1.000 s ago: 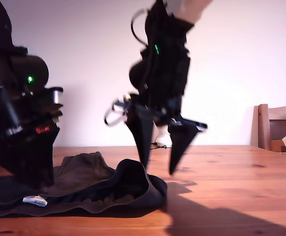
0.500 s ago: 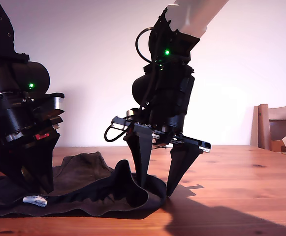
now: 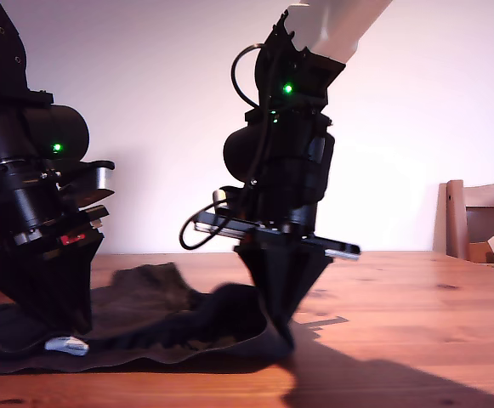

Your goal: Fold the underwear in front of you. After folding it, place it to the left side.

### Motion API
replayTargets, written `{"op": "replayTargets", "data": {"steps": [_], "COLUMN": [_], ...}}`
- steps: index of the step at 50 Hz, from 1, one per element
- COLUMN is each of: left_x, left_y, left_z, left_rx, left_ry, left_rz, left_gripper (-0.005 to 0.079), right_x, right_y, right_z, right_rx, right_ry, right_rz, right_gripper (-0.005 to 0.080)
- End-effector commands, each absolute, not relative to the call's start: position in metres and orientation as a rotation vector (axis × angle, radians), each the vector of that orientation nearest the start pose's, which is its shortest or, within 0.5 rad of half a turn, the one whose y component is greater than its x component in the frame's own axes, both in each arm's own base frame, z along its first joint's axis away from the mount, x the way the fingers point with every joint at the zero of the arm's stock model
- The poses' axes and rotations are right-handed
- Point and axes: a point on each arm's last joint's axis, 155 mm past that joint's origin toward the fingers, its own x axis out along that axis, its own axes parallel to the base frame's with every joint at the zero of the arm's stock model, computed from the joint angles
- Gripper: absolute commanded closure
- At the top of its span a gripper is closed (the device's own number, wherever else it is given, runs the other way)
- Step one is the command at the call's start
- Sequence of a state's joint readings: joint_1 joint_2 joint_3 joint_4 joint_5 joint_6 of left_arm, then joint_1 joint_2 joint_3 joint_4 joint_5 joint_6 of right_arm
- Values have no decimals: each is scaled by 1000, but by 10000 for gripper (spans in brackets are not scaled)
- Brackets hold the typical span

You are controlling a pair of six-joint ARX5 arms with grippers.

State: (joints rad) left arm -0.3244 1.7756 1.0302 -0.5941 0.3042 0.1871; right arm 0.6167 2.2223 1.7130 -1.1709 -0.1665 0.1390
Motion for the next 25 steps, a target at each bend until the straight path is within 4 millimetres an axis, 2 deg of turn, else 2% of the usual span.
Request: {"op": "replayTargets", "data": {"steps": [1, 12, 19, 25], "left_x": [311, 304, 300, 297], "left_y": [-168, -190, -201, -212], "left_z": [-4, -2, -1, -1], "left_rx": [176, 188, 212, 225], "left_ry": [1321, 1307, 1296, 1283], "left_rz": [-662, -705, -734, -756], "left_gripper": [490, 490, 490, 490], "right_x": [300, 302, 309, 317], "right_y": [232, 203, 184, 176], "right_z": [-12, -8, 5, 21], "right_rx": [-342, -457, -529, -515], "right_ry": [1747, 1755, 1726, 1683], "right_rz": [406, 317, 256, 236], "right_gripper": [765, 765, 765, 765]}}
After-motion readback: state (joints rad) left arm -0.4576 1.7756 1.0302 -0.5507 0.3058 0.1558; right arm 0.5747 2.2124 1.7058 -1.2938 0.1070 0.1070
